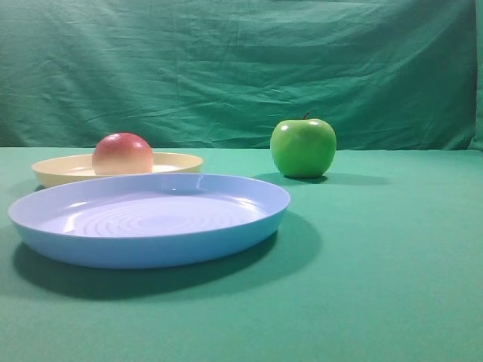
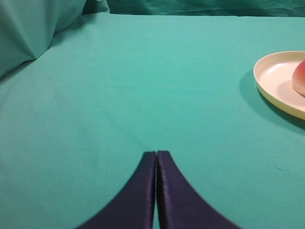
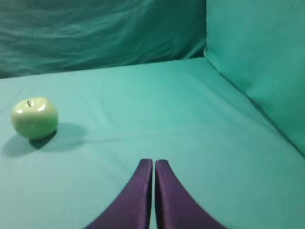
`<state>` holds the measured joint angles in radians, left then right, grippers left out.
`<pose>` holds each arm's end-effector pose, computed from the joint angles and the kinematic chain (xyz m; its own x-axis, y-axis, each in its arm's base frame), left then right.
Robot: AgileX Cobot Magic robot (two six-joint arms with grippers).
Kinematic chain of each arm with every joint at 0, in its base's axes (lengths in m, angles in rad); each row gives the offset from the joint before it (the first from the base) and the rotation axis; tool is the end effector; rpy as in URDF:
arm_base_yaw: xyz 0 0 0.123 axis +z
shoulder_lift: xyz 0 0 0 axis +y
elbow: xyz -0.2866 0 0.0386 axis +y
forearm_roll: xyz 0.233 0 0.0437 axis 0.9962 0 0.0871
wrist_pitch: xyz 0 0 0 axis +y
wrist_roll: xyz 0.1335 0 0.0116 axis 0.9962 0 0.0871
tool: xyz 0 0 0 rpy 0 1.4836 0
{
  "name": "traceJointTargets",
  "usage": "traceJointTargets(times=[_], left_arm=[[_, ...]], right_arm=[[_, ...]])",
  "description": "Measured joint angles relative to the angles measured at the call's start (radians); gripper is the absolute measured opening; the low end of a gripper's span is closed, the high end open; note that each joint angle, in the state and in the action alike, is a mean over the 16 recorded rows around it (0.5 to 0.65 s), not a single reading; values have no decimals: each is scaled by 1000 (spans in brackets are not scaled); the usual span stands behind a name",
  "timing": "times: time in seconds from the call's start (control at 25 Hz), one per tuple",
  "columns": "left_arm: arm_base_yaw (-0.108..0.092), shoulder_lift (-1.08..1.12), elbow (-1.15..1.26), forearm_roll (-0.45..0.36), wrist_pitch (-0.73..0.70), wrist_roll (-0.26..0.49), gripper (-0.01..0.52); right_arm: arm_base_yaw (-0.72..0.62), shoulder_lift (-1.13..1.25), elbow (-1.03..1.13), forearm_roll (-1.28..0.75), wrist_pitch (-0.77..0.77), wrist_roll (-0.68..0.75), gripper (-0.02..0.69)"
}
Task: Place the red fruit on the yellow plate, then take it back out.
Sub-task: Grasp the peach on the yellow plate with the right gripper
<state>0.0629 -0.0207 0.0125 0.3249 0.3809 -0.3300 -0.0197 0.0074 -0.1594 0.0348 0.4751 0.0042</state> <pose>0.0725 0.0205 0.1661 -0.2588 -0.0431 -0.9650 -0.1837 0.9830 0.0054 0.0677 0.0008 0.2108 -0.2331 0.0397 -0.9716 0.0124 0.9992 0.0379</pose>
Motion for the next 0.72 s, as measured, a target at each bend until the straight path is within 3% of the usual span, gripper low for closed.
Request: traceJointTargets(times=[0.32, 0.72], left_arm=[[0, 0, 0, 0, 0, 0, 0], [0, 0, 0, 0, 0, 0, 0]], right_arm=[[-2, -18, 150, 2, -69, 0, 0], [-2, -18, 184, 11, -97, 0, 0]])
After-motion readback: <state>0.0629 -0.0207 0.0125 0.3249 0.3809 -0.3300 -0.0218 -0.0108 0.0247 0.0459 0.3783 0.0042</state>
